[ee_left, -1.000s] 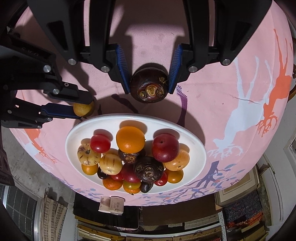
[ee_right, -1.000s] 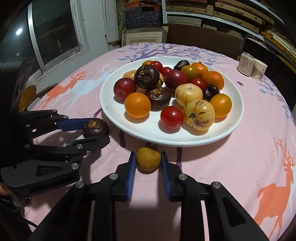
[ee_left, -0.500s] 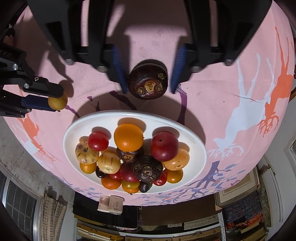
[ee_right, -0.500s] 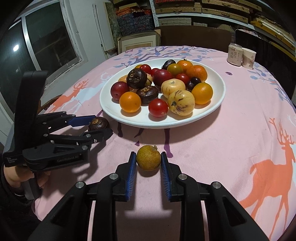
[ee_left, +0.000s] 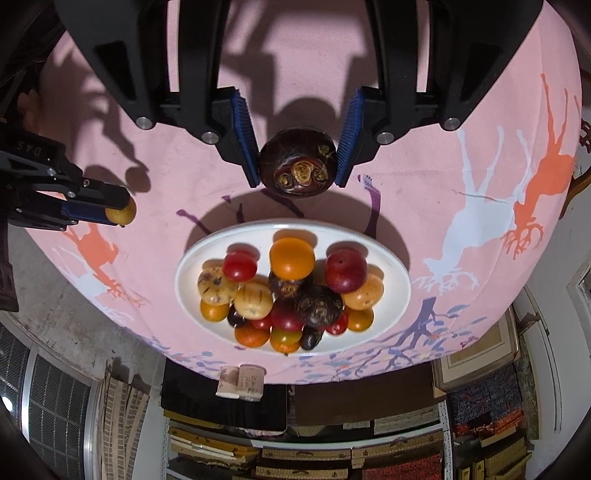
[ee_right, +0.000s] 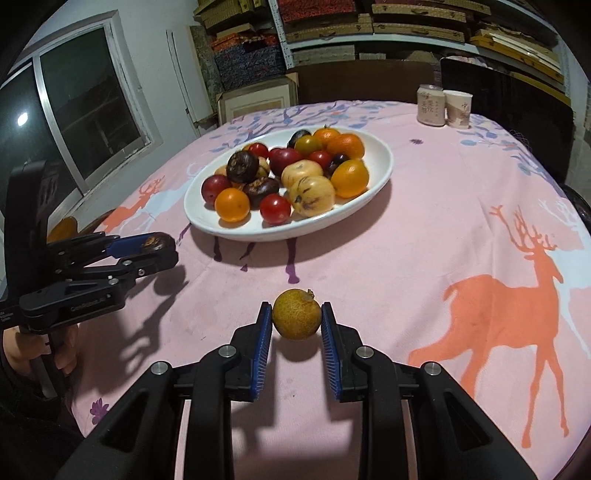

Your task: Organize fruits

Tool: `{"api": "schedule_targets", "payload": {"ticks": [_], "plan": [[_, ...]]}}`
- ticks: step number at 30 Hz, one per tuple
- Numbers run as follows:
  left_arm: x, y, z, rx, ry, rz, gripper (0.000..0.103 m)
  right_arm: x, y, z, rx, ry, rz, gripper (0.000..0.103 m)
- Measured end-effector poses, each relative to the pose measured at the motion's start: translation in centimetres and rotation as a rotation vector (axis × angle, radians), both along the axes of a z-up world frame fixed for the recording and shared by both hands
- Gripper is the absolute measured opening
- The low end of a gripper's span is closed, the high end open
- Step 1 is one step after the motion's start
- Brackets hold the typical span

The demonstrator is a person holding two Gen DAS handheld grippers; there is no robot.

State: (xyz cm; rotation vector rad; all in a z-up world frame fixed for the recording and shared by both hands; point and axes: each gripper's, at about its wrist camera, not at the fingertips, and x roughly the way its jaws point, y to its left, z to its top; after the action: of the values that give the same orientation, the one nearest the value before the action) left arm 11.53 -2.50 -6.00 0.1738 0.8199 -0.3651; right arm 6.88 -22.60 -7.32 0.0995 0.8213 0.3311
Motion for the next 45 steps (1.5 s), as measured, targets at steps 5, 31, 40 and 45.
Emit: {"api": "schedule_targets", "payload": {"ticks": [5, 31, 40, 45], "plan": [[0.4, -0.1, 3.6, -0.044, -0.059, -0.01, 0.04, -0.2, -0.9, 3.5, 0.032, -0.112, -0.004, 0.027], [8.6, -2.8, 1.9, 0.013, -0.008, 0.011, 0.096, 11.5, 0.0, 3.9, 0.1, -0.091, 0.004, 0.06], [3.7, -1.7, -0.6, 0.045, 0.078, 0.034, 0.098, 5.5, -0.2, 1.8, 0.096, -0.01, 0.006, 0.099], [0.8, 0.1, 0.5, 0.006, 0.074, 0.126, 0.098, 1.4, -0.1, 2.1, 0.03, -0.05, -0.042, 0.099]]}}
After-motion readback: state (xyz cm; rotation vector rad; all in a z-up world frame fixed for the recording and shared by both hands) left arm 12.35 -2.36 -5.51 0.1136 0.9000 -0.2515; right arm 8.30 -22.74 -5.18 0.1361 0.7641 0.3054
